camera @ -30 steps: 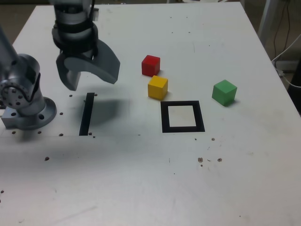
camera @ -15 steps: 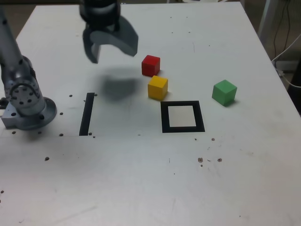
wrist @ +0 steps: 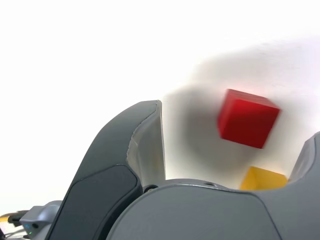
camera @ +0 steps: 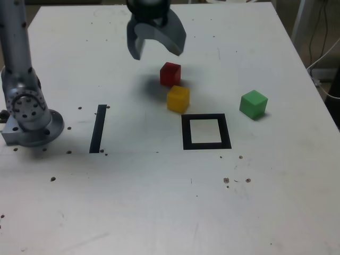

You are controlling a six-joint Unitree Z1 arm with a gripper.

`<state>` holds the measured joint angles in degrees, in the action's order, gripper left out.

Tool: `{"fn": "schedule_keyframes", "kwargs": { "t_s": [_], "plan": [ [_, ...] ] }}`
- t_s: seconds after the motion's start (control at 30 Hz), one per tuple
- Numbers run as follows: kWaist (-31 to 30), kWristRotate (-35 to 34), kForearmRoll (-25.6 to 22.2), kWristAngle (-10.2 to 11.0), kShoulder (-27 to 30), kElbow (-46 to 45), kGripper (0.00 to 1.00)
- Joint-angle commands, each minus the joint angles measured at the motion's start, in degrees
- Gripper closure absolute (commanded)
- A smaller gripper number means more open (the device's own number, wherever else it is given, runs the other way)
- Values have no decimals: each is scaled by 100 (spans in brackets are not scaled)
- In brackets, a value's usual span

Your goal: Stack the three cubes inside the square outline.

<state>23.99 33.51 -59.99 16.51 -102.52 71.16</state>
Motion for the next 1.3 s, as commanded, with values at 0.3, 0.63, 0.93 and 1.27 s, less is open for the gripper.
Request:
{"fn": "schedule_keyframes", "kwargs": {
  "t_s": [0.3,0.63,0.93,1.27],
  "plan": [
    [-229,263,47,49,-777,227,7],
    [-236,387,7,111,-1174,367,17],
    [-236,474,162,142,-1208,403,34],
    [-236,560,232,120,-1210,445,59]
  ]
}}
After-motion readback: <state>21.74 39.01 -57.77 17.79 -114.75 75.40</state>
